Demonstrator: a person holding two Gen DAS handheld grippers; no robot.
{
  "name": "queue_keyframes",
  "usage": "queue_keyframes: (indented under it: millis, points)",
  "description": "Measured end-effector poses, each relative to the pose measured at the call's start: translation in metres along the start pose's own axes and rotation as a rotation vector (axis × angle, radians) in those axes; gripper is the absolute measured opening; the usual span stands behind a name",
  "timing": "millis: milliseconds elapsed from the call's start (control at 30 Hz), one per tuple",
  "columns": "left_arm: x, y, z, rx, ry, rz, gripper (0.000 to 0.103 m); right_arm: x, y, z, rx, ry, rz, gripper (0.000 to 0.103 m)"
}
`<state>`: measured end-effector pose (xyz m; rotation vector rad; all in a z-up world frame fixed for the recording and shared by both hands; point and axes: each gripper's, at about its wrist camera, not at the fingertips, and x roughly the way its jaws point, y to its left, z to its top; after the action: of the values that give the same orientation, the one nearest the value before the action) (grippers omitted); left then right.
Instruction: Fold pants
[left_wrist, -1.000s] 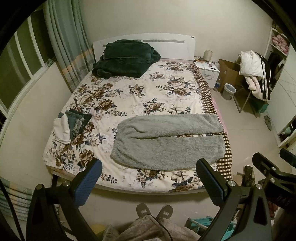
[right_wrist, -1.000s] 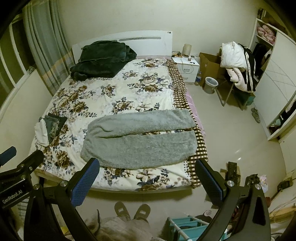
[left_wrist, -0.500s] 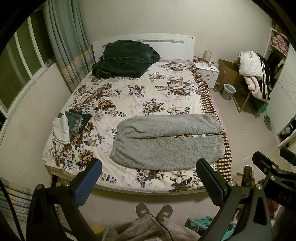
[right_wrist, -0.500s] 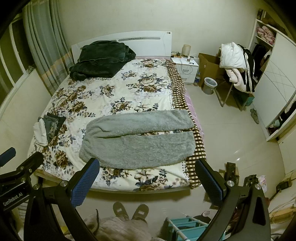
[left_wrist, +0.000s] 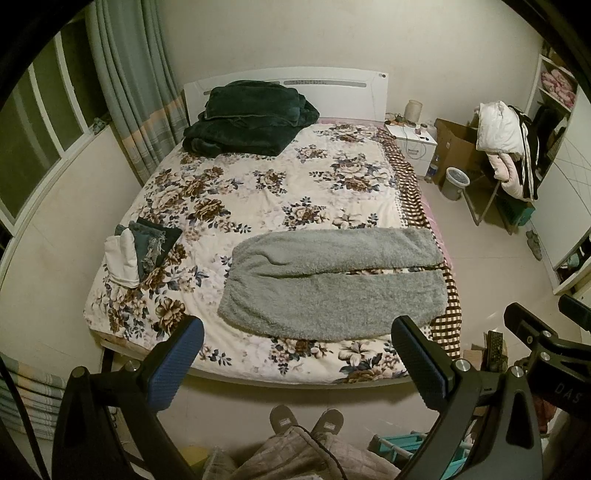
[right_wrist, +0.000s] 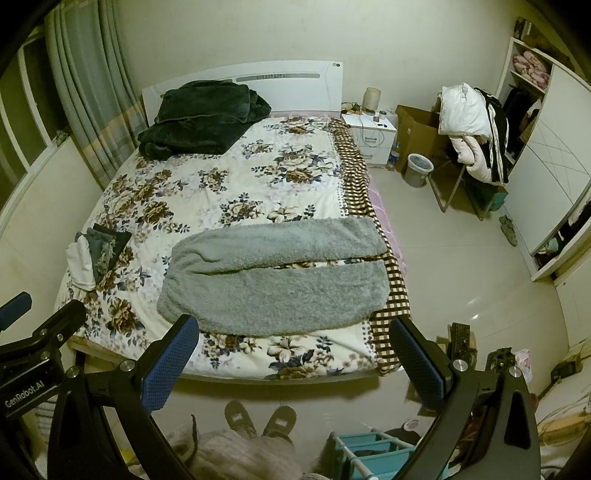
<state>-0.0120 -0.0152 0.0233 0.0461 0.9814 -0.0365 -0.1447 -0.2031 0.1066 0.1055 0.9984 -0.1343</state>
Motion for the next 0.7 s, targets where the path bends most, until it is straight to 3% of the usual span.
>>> queue_keyframes:
  millis: [700]
  points:
    - [0.001, -0.016, 0.009, -0.007, -0.005, 0.005, 0.103, 0.007, -0.002, 0.005, -0.01, 0.012, 0.021, 0.103]
